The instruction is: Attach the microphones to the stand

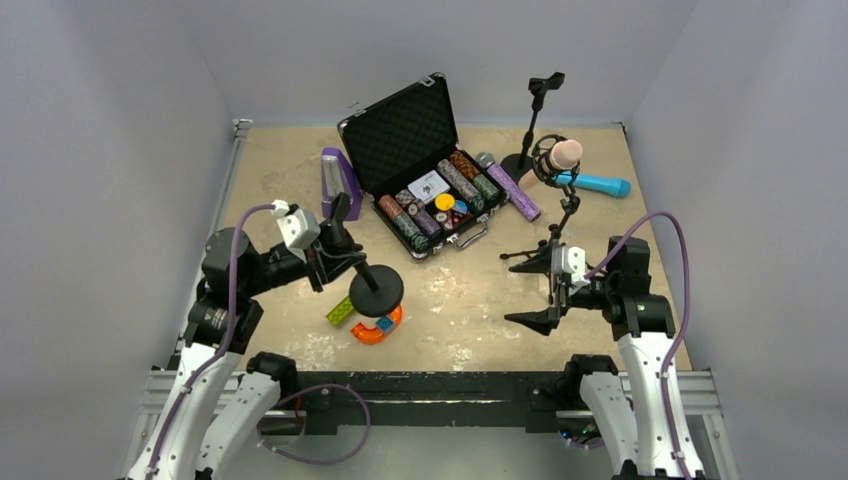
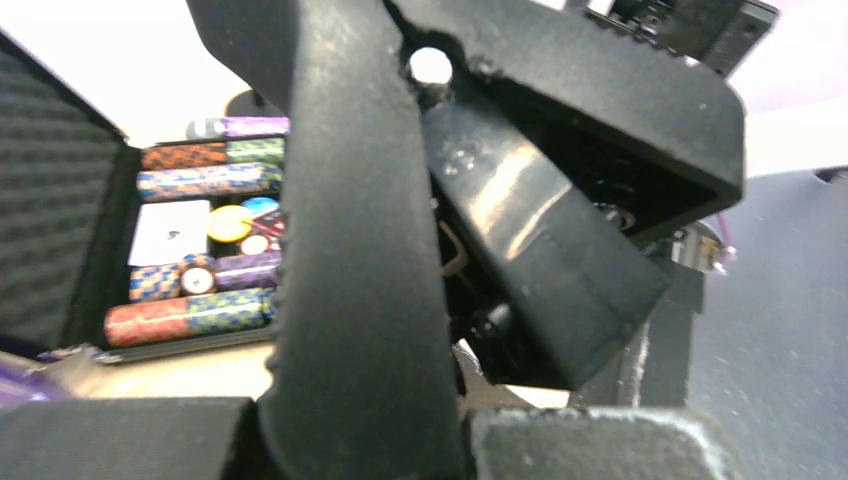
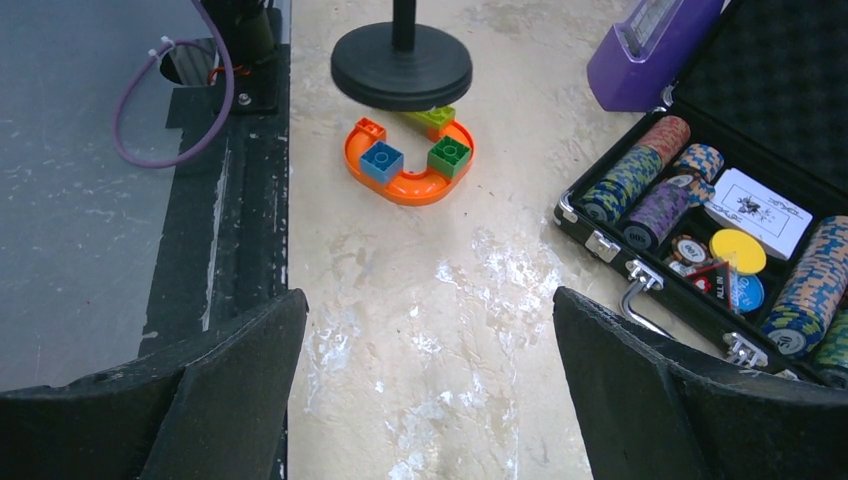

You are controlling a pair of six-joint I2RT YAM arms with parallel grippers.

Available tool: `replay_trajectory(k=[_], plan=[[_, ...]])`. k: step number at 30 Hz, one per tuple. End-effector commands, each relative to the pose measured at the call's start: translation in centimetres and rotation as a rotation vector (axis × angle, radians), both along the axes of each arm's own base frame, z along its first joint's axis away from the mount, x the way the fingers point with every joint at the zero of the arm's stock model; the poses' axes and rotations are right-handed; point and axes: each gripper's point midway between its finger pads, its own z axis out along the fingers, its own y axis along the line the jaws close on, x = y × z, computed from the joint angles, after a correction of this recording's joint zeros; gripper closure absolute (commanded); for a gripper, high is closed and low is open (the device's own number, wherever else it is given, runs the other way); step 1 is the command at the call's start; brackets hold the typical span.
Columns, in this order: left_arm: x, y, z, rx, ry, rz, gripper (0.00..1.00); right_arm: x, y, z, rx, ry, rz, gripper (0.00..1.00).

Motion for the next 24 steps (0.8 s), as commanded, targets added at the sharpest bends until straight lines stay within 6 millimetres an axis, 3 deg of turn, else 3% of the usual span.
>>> replay_trajectory(k=[1, 11, 19, 24], plan=[[-1.2, -2.4, 2.6, -0.02, -0.092, -0.117, 1.0, 0.3, -0.1, 0.6, -0.003, -0.029, -0.004, 0.03], [-1.1, -9.0, 1.7, 0.093, -0.201, -0.319, 1.0, 0.5, -0.2, 0.3, -0.007, -0.019, -0.012, 0.03], [1.6, -14.2, 0.1, 0.101, -0.27, -0.41, 1.0, 0.7, -0.3, 0.2, -0.012, -0.022, -0.019, 0.03], [3.3, -16.2, -2.6, 0.1, -0.356, -0.417, 1.0, 0.7, -0.3, 0.1, -0.012, -0.015, -0.02, 0.03]])
